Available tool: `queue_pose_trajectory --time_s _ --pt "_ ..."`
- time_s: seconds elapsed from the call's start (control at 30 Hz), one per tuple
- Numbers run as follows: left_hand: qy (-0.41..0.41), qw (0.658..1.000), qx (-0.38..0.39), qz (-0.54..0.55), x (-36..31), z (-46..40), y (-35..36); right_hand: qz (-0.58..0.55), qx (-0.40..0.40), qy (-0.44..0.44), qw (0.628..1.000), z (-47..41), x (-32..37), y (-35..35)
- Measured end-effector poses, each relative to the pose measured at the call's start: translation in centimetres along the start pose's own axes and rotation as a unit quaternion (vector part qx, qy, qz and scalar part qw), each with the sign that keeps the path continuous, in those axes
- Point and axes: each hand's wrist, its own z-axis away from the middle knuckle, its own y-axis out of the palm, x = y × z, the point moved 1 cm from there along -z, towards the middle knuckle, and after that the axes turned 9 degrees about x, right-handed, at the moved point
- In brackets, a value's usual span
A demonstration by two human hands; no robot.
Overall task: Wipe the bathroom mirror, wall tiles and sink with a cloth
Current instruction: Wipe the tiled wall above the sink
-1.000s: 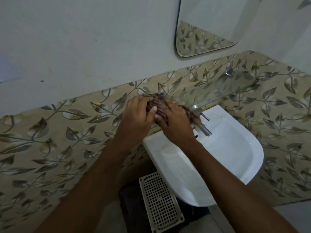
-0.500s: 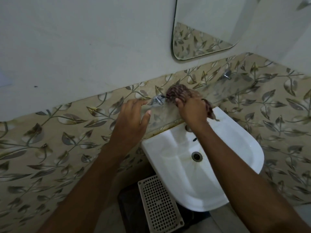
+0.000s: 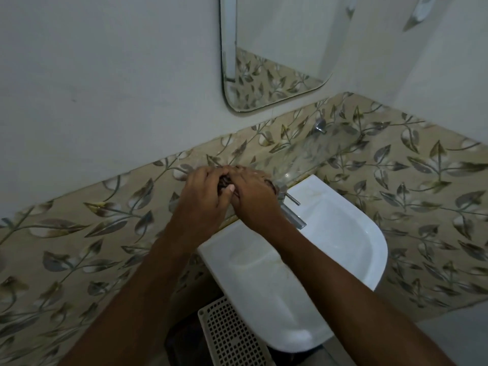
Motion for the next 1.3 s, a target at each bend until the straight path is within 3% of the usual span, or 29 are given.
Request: queue_pose_trajectory --time_s 0.2,0.3,0.4,0.53,0.6,0.7,0.83,0.97,1.03,1.2,1.3 --pt "0.046 0.999 0.0 -0.014 -1.3 -0.9 0.2 -0.02 -0.032 0.194 0.98 -2.3 -10.8 -4.5" --pt "0.048 0.999 -0.001 -0.018 -1.1 -1.2 0.6 -0.003 -0.032 0.231 0.972 -2.8 -13.1 -5.4" --pt "0.061 0.998 0.008 -0.013 -1.3 -2.0 1.4 0.026 -0.026 0.201 0.979 -2.1 -9.9 -4.5" --pt "0.079 0.997 0.015 -0.001 -3.0 -4.1 2.7 0.044 -0.019 0.021 0.999 0.1 -4.3 -2.1" --pt "0.09 0.995 0.029 0.002 -4.2 -5.0 3.2 0.015 -0.022 -0.016 1.0 0.1 -5.1 -2.4" --pt "0.12 0.992 0.031 -0.007 -5.2 -6.0 3.7 -0.042 -0.035 0.069 0.996 -0.9 -9.7 -4.2" --pt "0.144 0.988 0.034 -0.036 -6.0 -6.8 4.7 -0.002 -0.023 0.232 0.972 -3.0 -17.9 -6.8" --pt "0.169 0.984 0.031 -0.037 -7.1 -7.5 5.7 -0.001 -0.007 0.296 0.955 -4.4 -20.1 -7.8" --pt "0.187 0.981 0.031 -0.038 -7.5 -8.1 6.2 0.01 -0.004 0.273 0.962 -3.8 -18.6 -7.4" --pt "0.138 0.988 0.063 0.037 -8.2 -10.3 7.5 -0.037 0.006 0.071 0.997 0.1 -13.8 -6.3" --pt "0.163 0.985 0.05 0.019 -8.1 -11.3 8.2 -0.031 0.015 0.082 0.996 -0.9 -15.9 -6.5"
